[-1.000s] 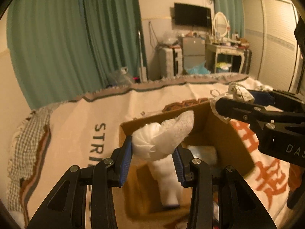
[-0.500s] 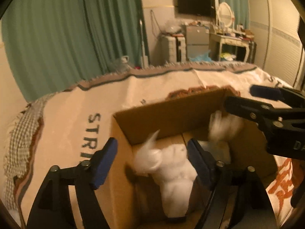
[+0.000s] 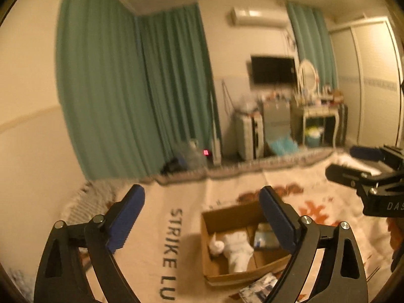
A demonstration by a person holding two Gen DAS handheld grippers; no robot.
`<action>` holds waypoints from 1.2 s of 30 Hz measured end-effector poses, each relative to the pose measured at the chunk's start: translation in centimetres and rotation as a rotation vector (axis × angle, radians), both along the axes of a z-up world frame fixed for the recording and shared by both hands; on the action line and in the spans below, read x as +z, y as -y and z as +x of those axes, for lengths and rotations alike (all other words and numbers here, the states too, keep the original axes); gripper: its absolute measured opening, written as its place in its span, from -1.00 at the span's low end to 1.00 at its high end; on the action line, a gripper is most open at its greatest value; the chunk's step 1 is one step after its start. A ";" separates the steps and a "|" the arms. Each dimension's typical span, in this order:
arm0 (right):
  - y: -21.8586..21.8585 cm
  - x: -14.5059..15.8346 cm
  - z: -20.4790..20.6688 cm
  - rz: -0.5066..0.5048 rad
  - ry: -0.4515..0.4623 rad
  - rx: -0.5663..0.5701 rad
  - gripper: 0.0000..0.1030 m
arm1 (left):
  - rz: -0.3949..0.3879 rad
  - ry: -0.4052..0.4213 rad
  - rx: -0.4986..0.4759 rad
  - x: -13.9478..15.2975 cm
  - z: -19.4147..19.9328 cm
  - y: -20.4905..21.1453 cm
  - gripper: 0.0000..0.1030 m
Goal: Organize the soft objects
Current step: 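Grasp the floral tissue pack with the right tool while the left tool grasps the pipe-cleaner toy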
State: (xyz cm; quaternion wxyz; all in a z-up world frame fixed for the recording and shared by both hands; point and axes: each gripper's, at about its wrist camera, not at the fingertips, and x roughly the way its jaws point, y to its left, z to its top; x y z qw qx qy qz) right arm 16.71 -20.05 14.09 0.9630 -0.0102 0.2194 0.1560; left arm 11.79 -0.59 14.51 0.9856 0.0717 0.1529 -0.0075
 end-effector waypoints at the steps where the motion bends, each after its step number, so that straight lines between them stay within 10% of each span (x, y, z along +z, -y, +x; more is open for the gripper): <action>1: 0.1 0.6 -1.0 -0.003 0.012 -0.001 0.83 | -0.007 0.014 0.009 0.6 -0.9 -0.4 0.82; 12: -0.6 1.6 -11.2 -0.064 0.080 0.045 1.00 | -0.035 -0.011 0.046 -1.8 -8.2 -2.3 0.82; 31: -4.9 -17.9 -9.4 -0.166 -0.186 0.123 1.00 | -0.166 -0.498 0.082 -24.6 -6.8 -1.8 0.78; 36: -6.6 -21.9 -7.6 -0.192 -0.260 0.151 1.00 | -0.075 -0.564 0.040 -27.6 -6.4 0.4 0.78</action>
